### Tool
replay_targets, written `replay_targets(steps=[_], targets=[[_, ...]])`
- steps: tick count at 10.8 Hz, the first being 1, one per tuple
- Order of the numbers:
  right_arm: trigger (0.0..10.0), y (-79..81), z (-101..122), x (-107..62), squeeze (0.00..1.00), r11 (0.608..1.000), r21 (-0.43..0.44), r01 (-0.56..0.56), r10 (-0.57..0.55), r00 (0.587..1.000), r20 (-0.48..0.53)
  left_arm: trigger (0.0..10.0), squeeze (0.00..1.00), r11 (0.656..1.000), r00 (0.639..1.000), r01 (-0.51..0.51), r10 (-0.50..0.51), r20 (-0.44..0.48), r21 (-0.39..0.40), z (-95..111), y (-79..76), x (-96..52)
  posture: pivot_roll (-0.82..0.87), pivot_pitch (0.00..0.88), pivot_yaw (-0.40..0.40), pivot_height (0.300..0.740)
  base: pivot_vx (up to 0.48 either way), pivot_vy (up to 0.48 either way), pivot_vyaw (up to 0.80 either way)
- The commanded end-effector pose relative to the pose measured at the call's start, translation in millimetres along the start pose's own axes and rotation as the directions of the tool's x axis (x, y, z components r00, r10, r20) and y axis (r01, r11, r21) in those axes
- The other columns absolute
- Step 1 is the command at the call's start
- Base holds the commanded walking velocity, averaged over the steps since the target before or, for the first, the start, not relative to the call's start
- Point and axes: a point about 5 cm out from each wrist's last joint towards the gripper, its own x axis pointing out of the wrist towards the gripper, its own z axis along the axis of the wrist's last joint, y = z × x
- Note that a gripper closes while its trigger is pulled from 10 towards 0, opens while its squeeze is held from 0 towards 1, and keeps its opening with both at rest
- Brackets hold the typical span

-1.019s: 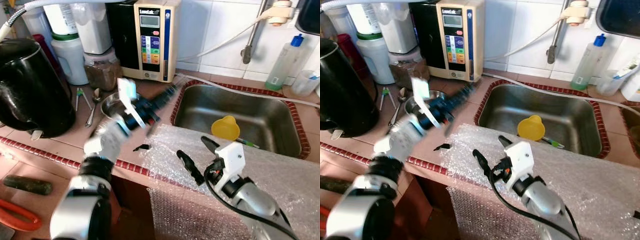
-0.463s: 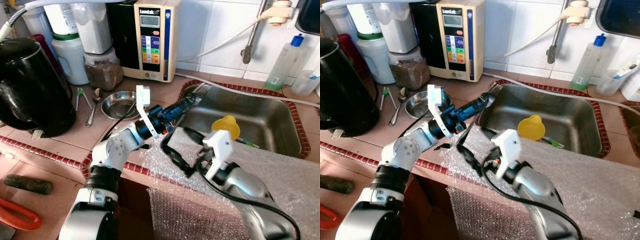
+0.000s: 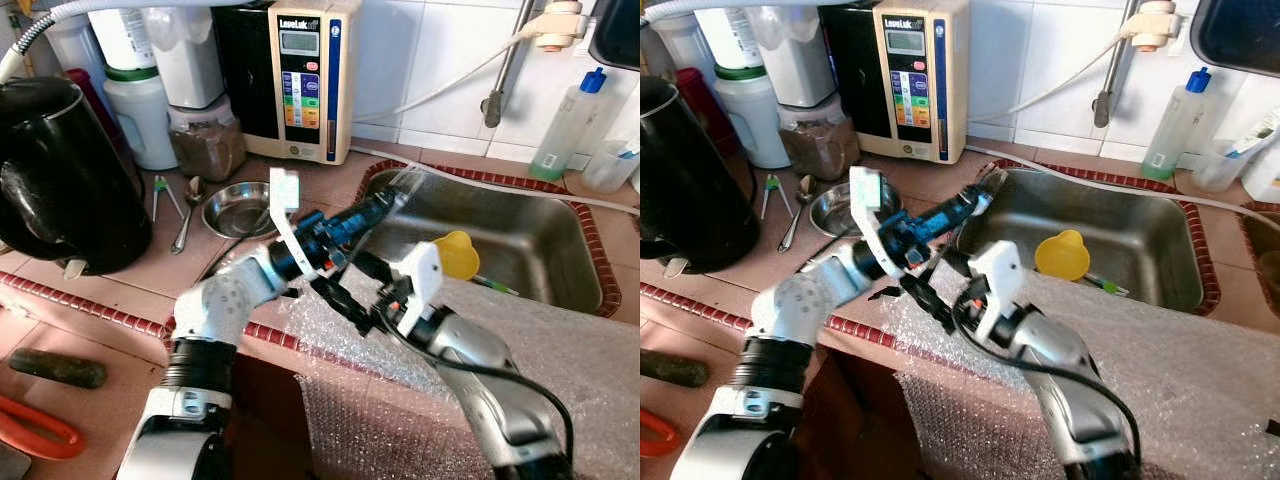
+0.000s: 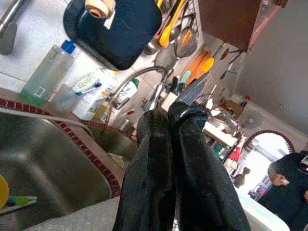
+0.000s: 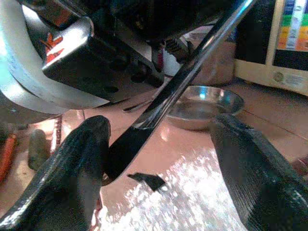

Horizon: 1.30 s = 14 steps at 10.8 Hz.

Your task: Kitchen organization

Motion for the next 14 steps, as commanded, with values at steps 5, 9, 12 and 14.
replay_targets(steps=[5, 9, 12, 14], targets=[[0.0, -7.7, 7.3, 7.5, 0.0, 1.0, 0.0, -0.002, 0.002, 0.999, 0.043, 0.0, 0.0, 0.999, 0.999, 0.026, -0.027, -0.019, -0.037, -8.4, -8.9, 2.6, -0.01, 0.0, 0.053, 0.74, 0.0, 0.0, 0.0], [0.0, -8.7, 11.9, 8.5, 0.0, 1.0, 0.001, 0.011, -0.011, 0.997, 0.081, 0.0, 0.0, 0.999, 1.0, 0.018, -0.018, -0.02, -0.041, -9.3, -9.4, 1.9, -0.01, 0.0, 0.057, 0.74, 0.0, 0.0, 0.0], [0.0, -12.1, 14.1, 7.9, 0.0, 0.999, -0.009, 0.049, -0.047, 0.994, 0.098, 0.0, 0.0, 0.999, 1.0, 0.013, -0.014, -0.022, -0.041, -8.8, -8.9, 1.6, -0.01, 0.0, 0.062, 0.74, 0.0, 0.0, 0.0], [0.0, -16.9, 14.1, 4.8, 0.0, 0.996, -0.022, 0.089, -0.087, 0.991, 0.104, 0.0, 0.0, 0.999, 1.0, 0.007, -0.008, -0.026, -0.041, -9.0, -8.1, 0.6, -0.02, 0.0, 0.067, 0.74, 0.0, 0.0, 0.0]])
